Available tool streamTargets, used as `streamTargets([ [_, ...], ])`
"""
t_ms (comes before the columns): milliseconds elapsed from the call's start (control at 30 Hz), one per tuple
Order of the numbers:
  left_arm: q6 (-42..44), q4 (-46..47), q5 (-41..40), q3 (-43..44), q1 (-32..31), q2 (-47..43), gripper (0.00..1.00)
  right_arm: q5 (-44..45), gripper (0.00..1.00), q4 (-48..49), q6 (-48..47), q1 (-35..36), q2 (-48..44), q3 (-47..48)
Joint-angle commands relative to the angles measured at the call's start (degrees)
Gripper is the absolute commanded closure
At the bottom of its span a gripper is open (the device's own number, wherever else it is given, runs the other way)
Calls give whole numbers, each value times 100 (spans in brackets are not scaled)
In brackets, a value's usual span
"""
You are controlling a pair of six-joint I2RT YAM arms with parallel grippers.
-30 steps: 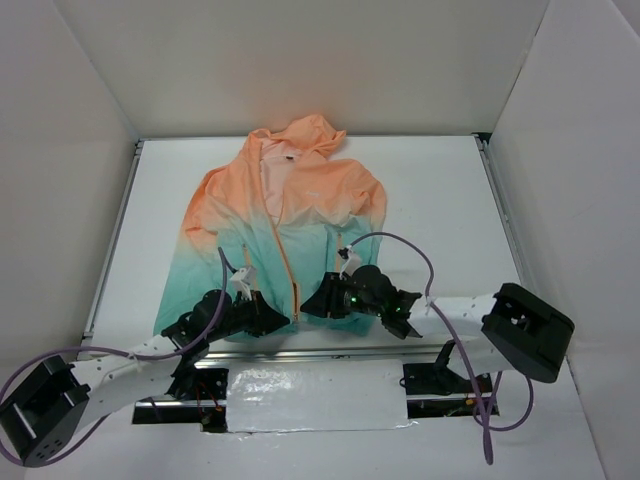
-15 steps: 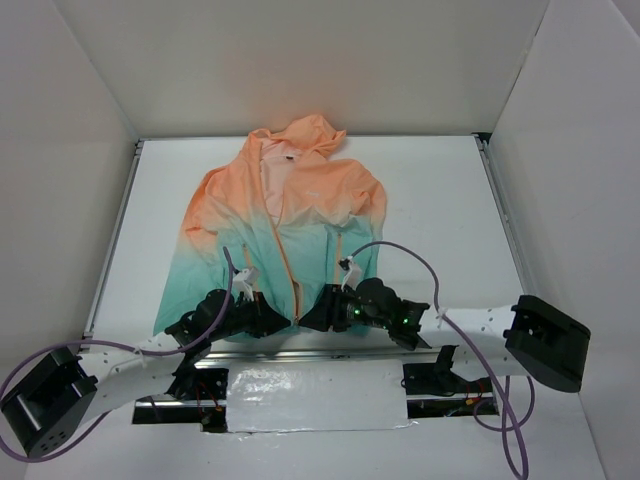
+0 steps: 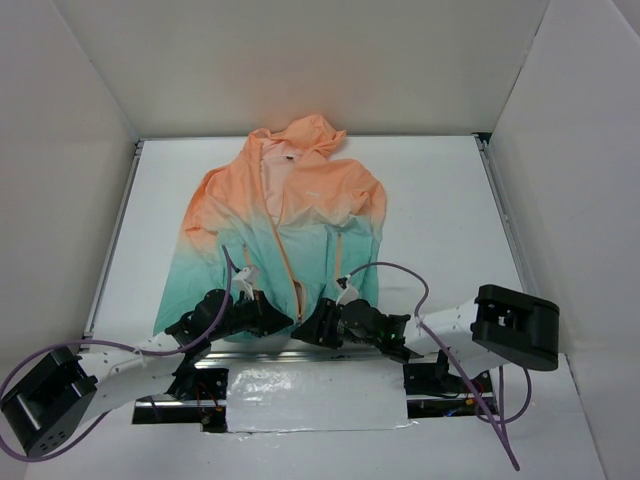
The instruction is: Zip up the jacket
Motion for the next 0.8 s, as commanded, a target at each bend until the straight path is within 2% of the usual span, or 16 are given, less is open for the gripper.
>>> streamTargets([
  [0,-3,395,182,-15,-39,30,100,650,45,401,468,119,150,209],
  [133,-29,483,226,-6,-57,39,100,967,47,549,627,119,194,131],
  [400,-47,659,270,-24,-74,162,100,976,53,576,679,110,309,271],
  [767,-64,659,226,-15,-101,162,100,958,68,488,688,119,142,201],
])
